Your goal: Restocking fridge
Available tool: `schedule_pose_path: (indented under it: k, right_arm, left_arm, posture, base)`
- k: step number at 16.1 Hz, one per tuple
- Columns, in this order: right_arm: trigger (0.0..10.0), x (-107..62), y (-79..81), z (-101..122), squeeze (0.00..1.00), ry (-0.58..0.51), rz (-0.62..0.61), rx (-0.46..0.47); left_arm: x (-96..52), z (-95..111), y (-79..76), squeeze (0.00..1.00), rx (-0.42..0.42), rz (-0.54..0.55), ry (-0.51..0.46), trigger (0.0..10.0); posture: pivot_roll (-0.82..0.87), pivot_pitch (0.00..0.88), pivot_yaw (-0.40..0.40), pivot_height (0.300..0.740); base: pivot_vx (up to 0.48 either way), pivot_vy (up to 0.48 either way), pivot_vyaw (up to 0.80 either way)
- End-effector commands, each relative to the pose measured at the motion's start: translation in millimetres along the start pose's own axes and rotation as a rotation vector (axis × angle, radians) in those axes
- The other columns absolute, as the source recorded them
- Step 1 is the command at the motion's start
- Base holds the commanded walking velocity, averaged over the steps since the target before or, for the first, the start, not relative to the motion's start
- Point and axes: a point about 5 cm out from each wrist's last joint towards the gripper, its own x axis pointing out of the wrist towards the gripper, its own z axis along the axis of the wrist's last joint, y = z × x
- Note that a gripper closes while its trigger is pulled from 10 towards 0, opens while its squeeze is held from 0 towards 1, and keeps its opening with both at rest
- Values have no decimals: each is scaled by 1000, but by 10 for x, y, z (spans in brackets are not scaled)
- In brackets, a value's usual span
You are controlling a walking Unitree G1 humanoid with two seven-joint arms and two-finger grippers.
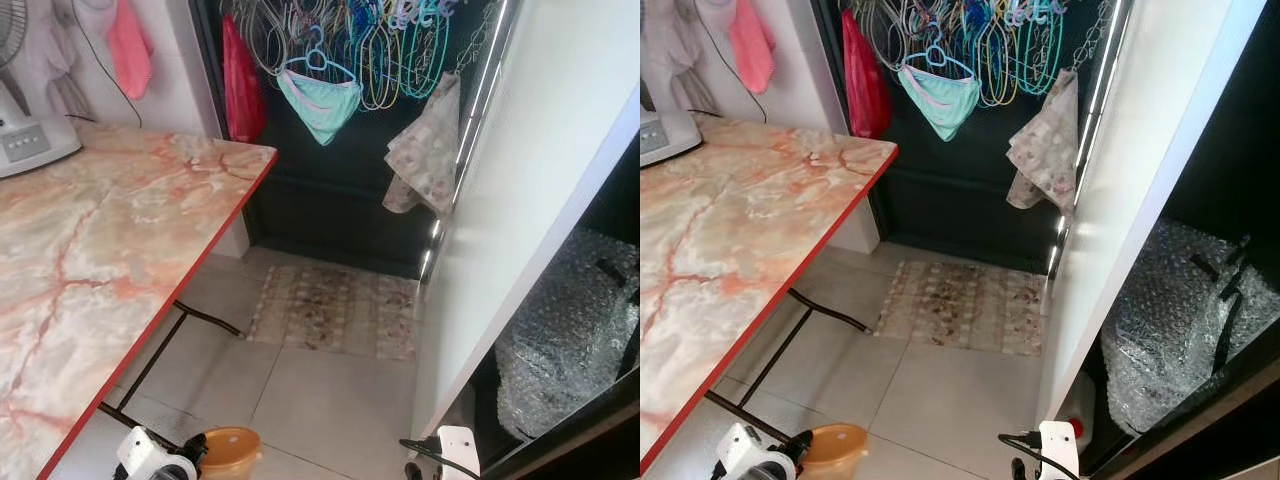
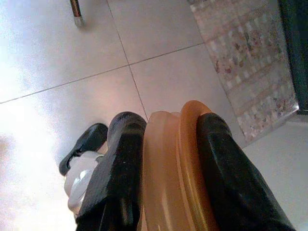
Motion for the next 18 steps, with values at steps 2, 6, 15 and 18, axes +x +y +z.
schedule_pose_path:
  k: [2, 6, 15, 18]
  right_arm:
    - [10000, -1, 0, -11, 0, 9, 2, -12]
    - [10000, -2, -5, -14, 0, 8, 3, -20]
    - [10000, 1, -6, 7, 0, 5, 1, -18]
    - [10000, 2, -4, 10, 0, 4, 0, -16]
  left_arm:
    - [-7, 1, 32, 0, 21, -4, 4, 10000]
    - [16, 89, -56, 0, 46, -25, -9, 10000]
    - [32, 78, -157, 0, 81, -40, -12, 10000]
    - [37, 79, -193, 0, 84, -49, -18, 10000]
  posture:
    - [14, 0, 31, 740]
    - [8, 0, 36, 740]
    - [11, 0, 31, 740]
    - [12, 0, 31, 740]
  base:
    - [0, 0, -400]
    - [0, 288, -200]
    - [0, 91, -444]
    - [0, 0, 0]
